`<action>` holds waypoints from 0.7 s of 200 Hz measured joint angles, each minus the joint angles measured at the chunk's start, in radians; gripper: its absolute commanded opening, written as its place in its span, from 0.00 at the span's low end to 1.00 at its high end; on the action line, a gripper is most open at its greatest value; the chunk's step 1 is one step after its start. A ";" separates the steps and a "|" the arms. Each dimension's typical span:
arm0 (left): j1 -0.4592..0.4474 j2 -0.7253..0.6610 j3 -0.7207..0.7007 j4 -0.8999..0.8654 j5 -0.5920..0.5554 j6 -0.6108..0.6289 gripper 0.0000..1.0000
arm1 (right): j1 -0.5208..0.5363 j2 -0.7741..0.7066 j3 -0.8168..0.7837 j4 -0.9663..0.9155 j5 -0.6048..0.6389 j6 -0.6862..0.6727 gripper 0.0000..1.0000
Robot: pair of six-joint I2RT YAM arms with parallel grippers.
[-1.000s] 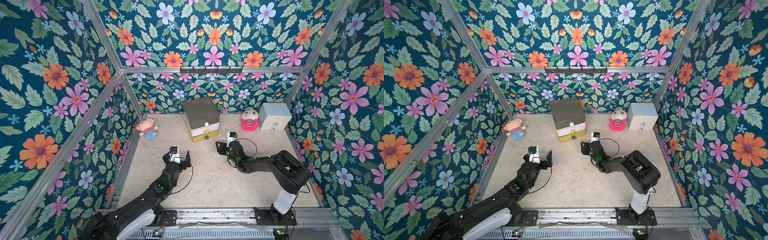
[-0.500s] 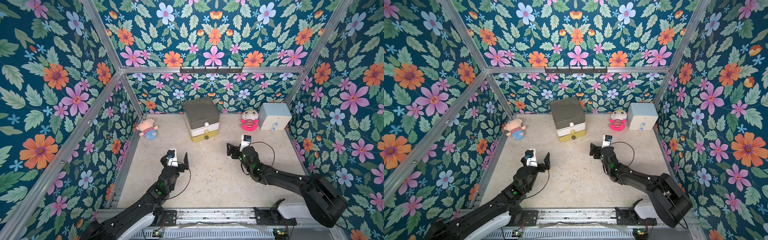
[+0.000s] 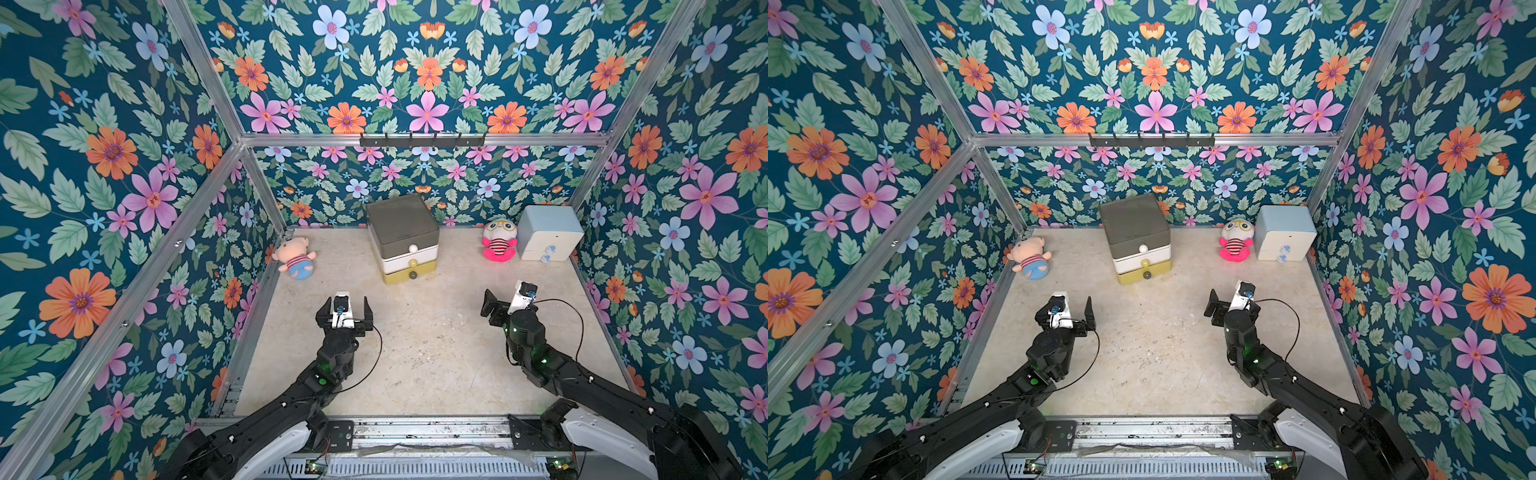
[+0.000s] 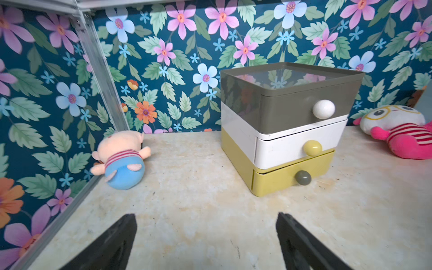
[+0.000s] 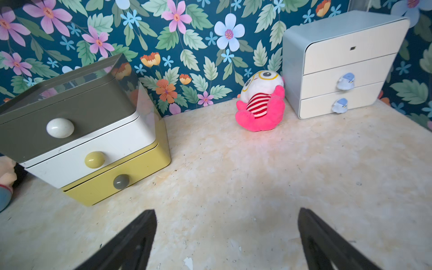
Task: Place the wired earphones into the drawer by color
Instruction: Reset both arms
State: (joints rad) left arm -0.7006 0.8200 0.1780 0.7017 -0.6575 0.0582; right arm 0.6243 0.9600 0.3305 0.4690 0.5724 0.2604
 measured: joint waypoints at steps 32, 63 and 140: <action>0.001 0.009 -0.005 0.084 -0.024 0.115 0.99 | -0.021 -0.044 -0.031 0.002 0.027 -0.066 0.99; 0.047 0.062 0.010 0.123 -0.019 0.212 1.00 | -0.101 -0.074 -0.059 0.018 -0.014 -0.125 0.99; 0.425 0.306 0.072 0.159 0.252 0.157 0.99 | -0.404 -0.188 -0.184 0.119 -0.259 -0.097 0.99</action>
State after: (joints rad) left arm -0.2756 1.1255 0.2504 0.8612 -0.4053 0.2153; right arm 0.2203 0.7715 0.1467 0.5884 0.3134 0.1631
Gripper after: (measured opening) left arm 0.992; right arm 0.989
